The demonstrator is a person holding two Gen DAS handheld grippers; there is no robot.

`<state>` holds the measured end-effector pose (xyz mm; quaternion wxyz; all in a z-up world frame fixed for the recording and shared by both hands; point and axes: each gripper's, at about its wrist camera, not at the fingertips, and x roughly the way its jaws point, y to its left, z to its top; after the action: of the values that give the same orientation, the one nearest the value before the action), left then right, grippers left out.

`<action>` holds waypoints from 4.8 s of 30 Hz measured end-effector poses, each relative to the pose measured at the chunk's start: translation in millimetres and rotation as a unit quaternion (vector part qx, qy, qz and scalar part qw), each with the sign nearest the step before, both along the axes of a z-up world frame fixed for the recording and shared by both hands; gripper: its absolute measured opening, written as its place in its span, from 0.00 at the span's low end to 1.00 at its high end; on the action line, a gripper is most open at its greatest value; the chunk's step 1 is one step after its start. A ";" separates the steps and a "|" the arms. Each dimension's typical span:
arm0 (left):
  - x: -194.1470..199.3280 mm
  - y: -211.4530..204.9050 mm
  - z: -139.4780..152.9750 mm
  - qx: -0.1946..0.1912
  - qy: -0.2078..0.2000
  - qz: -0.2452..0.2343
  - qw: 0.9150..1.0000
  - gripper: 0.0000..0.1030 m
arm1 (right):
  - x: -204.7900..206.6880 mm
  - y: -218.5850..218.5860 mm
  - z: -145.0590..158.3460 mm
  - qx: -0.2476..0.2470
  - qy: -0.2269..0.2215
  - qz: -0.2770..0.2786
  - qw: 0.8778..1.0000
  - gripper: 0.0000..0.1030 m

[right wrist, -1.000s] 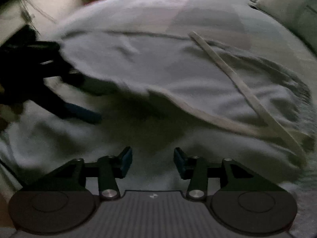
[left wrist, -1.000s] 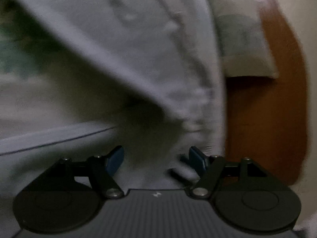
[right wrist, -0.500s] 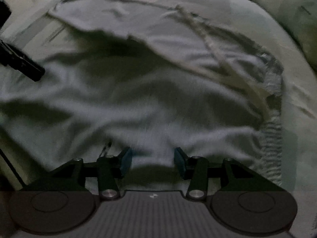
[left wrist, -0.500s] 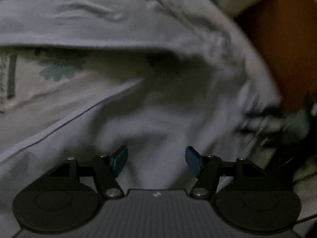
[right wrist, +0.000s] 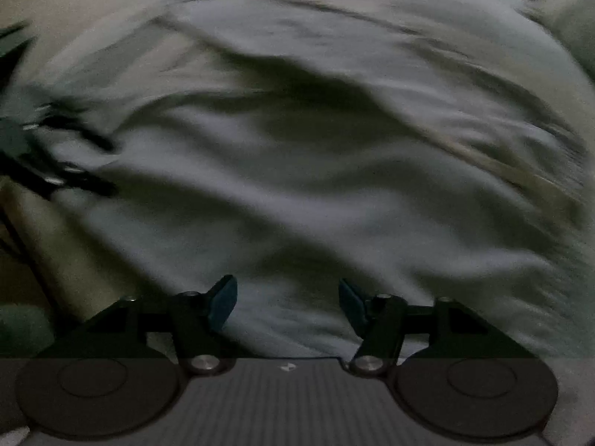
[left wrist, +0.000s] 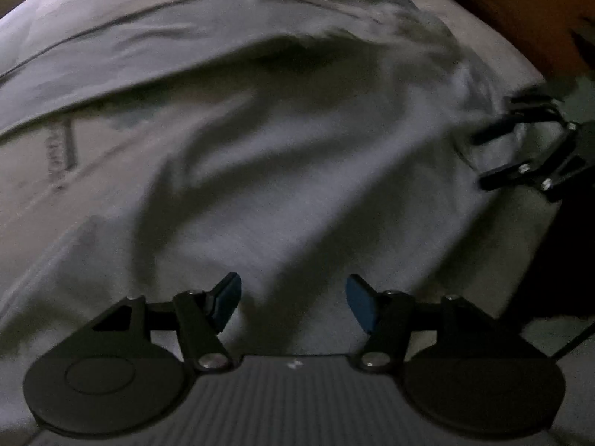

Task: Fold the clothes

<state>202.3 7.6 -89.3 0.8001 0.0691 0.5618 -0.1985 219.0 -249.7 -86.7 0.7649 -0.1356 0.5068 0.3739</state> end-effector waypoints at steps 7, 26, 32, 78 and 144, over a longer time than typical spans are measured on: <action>-32.1 -12.7 -0.2 0.039 -0.042 -0.093 0.994 0.60 | -30.4 37.6 -18.8 -0.057 -0.082 0.202 0.974 0.58; -19.4 -89.6 -13.0 0.071 -0.167 -0.187 0.965 0.62 | -49.5 55.6 -17.3 -0.119 -0.264 0.289 0.913 0.54; -16.9 -76.8 -4.3 0.052 -0.152 -0.168 0.973 0.63 | -62.3 50.9 -40.5 -0.183 -0.347 0.295 0.871 0.57; -42.9 162.6 -20.2 0.106 -0.003 0.180 0.978 0.63 | 60.7 -48.0 -20.1 -0.094 -0.002 -0.067 0.993 0.51; 30.0 104.2 -9.2 0.014 -0.010 0.123 0.992 0.68 | 101.8 33.5 6.7 -0.056 0.050 0.123 0.989 0.16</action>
<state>232.3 111.8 -98.5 0.8228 0.0124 0.5610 -0.0901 320.8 -216.1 -80.0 0.6775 -0.2208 0.5442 0.4428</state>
